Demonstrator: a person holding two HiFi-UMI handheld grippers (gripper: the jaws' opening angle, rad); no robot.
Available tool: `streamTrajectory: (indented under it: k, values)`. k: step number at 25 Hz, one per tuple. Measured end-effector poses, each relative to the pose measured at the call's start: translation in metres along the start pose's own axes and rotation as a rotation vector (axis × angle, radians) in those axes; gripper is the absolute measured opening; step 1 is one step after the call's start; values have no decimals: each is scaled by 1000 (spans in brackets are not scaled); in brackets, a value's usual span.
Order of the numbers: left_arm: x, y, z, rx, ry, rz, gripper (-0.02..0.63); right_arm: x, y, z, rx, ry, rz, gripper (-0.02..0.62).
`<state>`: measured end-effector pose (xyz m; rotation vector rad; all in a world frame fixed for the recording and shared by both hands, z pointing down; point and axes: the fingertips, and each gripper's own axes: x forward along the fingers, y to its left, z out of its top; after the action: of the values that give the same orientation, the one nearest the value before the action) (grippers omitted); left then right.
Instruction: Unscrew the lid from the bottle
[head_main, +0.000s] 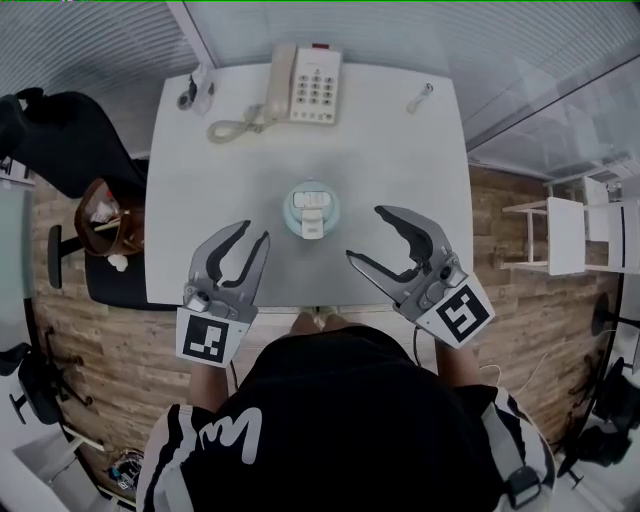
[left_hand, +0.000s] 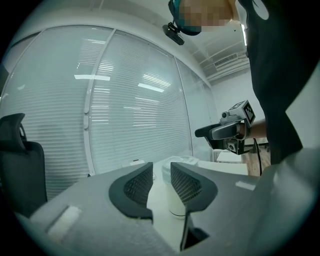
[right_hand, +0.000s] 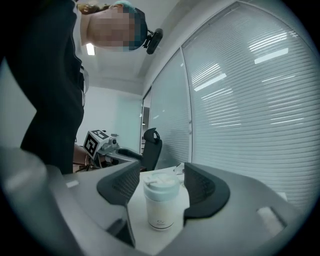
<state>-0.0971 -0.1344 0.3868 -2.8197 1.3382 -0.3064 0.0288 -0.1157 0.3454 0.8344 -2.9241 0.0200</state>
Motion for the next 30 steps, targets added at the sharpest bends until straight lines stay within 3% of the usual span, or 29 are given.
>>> streamTrajectory:
  k: [4, 5, 12, 24, 30]
  values:
    - [4, -13, -19, 29, 38, -60, 244, 7, 3, -20, 5, 29, 44, 322]
    - [5, -15, -24, 29, 43, -68, 255, 9, 2, -24, 9, 37, 46, 328]
    - [13, -28, -51, 41, 71, -107, 311, 16, -1, -45, 22, 44, 47, 348]
    - [34, -38, -84, -48, 85, -128, 357, 43, -1, -60, 31, 51, 46, 389]
    - [52, -46, -101, -31, 99, -162, 387, 59, 0, -62, 31, 37, 49, 406]
